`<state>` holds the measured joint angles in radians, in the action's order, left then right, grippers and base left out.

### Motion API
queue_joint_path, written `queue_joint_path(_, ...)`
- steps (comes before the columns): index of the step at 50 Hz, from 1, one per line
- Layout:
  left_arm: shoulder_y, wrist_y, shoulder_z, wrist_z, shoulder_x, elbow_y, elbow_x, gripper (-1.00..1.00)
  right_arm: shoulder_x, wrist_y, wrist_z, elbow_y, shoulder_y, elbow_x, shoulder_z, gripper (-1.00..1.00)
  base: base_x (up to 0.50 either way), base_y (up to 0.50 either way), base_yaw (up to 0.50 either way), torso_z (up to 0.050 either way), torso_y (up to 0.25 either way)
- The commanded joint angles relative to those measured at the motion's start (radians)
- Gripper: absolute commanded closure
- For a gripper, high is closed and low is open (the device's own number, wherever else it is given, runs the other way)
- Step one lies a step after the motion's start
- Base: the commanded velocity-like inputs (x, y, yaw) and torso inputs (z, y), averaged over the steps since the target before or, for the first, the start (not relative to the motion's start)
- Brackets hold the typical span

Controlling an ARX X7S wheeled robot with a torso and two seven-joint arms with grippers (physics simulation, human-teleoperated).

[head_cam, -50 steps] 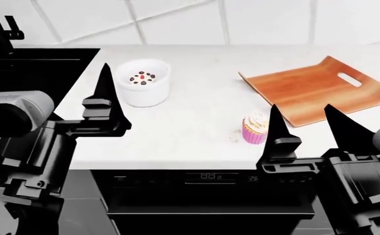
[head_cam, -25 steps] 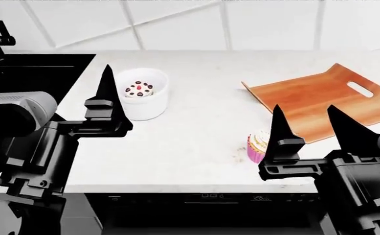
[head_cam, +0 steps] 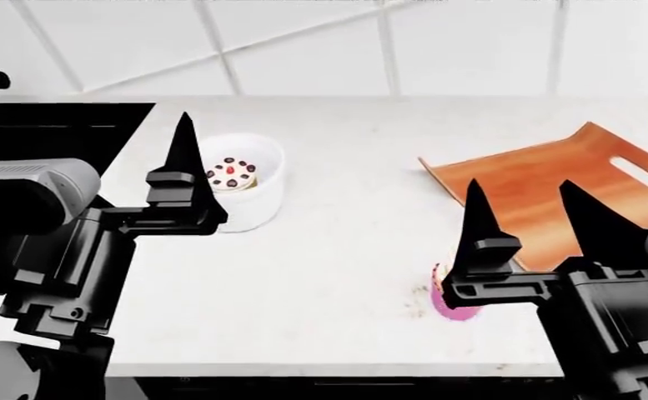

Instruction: Pick up the bowl with cake and place it on the tray. Pick up the cupcake and place it on the tray.

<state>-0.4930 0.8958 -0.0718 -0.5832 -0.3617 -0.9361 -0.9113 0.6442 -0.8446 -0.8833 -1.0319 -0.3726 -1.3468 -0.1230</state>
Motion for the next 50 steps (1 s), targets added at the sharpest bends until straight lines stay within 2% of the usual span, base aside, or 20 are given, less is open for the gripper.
queue_joint_path(1,0.01,-0.015,0.01,0.001,-0.005,0.003,0.007,-1.0,0.017,0.019,-0.009,-0.003,0.012,0.008,0.008,-1.0,0.18,0.0,0.0,0.0,0.0)
queue_joint_path(8,0.017,-0.03,0.019,0.007,-0.005,0.013,0.016,-1.0,0.02,0.04,-0.008,-0.004,0.038,0.025,0.009,-1.0,0.04,0.0,0.0,0.0,0.0)
queue_joint_path(13,0.022,-0.038,0.023,0.011,-0.005,0.022,0.02,-1.0,0.047,0.095,-0.003,-0.006,0.118,-0.063,-0.047,-1.0,0.0,0.0,0.0,0.0,0.0)
queue_joint_path(16,0.014,-0.033,0.024,0.005,-0.007,0.021,0.013,-1.0,0.124,0.176,-0.022,-0.015,0.176,-0.102,-0.026,-1.0,0.0,0.0,0.0,0.0,0.0)
queue_joint_path(19,0.003,-0.029,0.035,0.002,-0.007,0.031,0.017,-1.0,0.295,0.391,-0.058,-0.015,0.242,-0.1,0.086,-1.0,0.0,0.0,0.0,0.0,0.0)
queue_joint_path(20,-0.004,-0.024,0.039,-0.001,-0.007,0.034,0.016,-1.0,0.383,0.509,-0.07,-0.015,0.26,-0.074,0.167,-1.0,0.0,0.0,0.0,0.0,0.0)
queue_joint_path(23,-0.032,-0.007,0.052,-0.012,-0.005,0.034,0.007,-1.0,0.732,0.959,-0.123,-0.015,0.2,0.128,0.597,-1.0,0.0,0.0,0.0,0.0,0.0)
queue_joint_path(24,-0.037,-0.005,0.057,-0.014,-0.004,0.034,0.006,-1.0,0.79,1.072,-0.134,-0.015,0.133,0.181,0.747,-1.0,0.0,0.0,0.0,0.0,0.0)
queue_joint_path(26,-0.039,-0.008,0.067,-0.01,-0.002,0.037,0.011,-1.0,0.838,1.164,-0.15,-0.015,0.01,0.263,1.047,-1.0,0.0,0.0,0.0,0.0,0.0)
queue_joint_path(32,-0.027,-0.018,0.072,-0.005,-0.005,0.041,0.017,-1.0,0.827,1.192,-0.237,-0.015,-0.446,0.384,1.67,-1.0,0.0,0.0,0.0,0.0,0.0)
queue_joint_path(36,-0.02,-0.026,0.075,-0.001,-0.007,0.045,0.024,-1.0,0.771,1.208,-0.354,-0.015,-0.94,0.432,2.208,-1.0,0.0,0.0,0.0,0.0,0.0)
queue_joint_path(37,-0.019,-0.028,0.076,-0.001,-0.007,0.046,0.025,-1.0,0.73,1.242,-0.417,-0.015,-1.09,0.459,2.358,-1.0,0.0,0.0,0.0,0.0,0.0)
queue_joint_path(39,-0.017,-0.031,0.077,0.001,-0.008,0.048,0.028,-1.0,0.526,1.451,-0.656,-0.015,-1.39,0.604,2.658,-1.0,0.0,0.0,0.0,0.0,0.0)
queue_joint_path(40,-0.015,-0.033,0.078,0.002,-0.009,0.049,0.029,-1.0,0.501,1.499,-0.686,-0.015,-1.54,0.636,2.808,-1.0,0.0,0.0,0.0,0.0,0.0)
queue_joint_path(41,-0.014,-0.035,0.078,0.002,-0.009,0.049,0.029,-1.0,0.505,1.509,-0.686,-0.015,-1.626,0.641,2.958,-1.0,0.0,0.0,0.0,0.0,0.0)
queue_joint_path(43,-0.011,-0.038,0.079,0.003,-0.01,0.05,0.03,-1.0,0.521,1.509,-0.686,-0.015,-1.633,0.647,3.214,-1.0,0.0,0.0,0.0,0.0,0.0)
queue_joint_path(50,-0.004,-0.046,0.076,0.003,-0.015,0.05,0.029,-1.0,0.556,1.487,-0.686,-0.015,-1.599,0.646,3.202,-1.0,0.0,0.0,0.0,0.0,0.0)
